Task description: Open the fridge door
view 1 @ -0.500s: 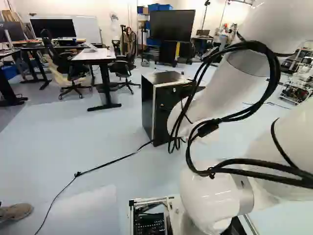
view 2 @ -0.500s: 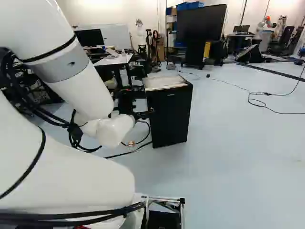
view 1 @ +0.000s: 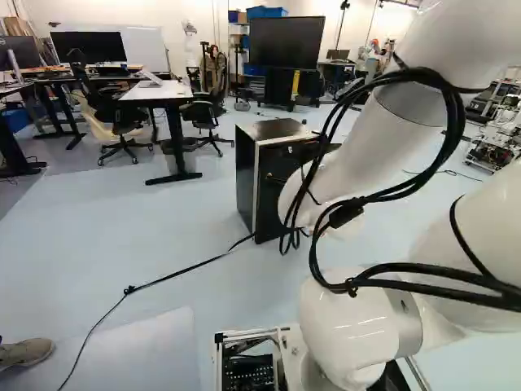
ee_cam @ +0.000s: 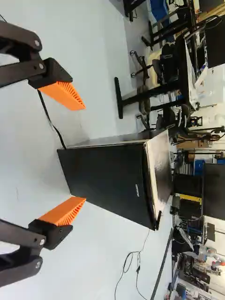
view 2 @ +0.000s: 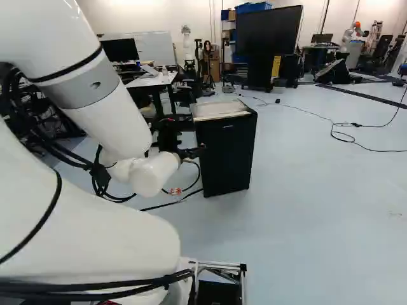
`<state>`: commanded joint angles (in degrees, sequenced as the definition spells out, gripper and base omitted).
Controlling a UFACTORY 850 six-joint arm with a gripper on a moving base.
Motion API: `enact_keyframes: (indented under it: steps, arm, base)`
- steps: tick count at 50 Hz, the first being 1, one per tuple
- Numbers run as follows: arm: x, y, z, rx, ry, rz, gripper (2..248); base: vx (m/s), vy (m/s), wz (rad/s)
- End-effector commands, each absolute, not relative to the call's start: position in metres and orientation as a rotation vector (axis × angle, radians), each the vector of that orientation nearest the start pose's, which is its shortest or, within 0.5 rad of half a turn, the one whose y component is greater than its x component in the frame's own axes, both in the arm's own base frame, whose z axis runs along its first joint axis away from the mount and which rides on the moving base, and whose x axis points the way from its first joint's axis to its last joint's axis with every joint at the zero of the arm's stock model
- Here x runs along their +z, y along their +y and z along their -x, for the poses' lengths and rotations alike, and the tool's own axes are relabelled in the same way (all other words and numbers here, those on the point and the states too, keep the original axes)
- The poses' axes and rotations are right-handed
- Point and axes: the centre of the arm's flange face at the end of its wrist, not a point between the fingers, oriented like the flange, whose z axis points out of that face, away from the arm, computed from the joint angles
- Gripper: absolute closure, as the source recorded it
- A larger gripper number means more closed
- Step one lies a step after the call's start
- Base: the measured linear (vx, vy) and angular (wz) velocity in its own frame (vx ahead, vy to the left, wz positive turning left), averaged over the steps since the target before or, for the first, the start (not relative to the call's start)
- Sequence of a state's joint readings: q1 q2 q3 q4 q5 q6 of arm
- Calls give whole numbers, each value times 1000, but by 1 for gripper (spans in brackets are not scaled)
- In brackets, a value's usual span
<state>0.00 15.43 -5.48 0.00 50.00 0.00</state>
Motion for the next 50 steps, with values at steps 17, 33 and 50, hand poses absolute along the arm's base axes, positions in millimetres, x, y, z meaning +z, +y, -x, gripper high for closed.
enact_keyframes:
  steps: [17,33,50]
  arm:
    - [367,0,-283,-1817,0,2563,3]
    - [369,3,-298,-1807,-13,2563,3]
    - [371,9,-322,-1793,-36,2560,3]
  base:
    - [0,0,0]
    - [0,0,0]
    - [0,0,0]
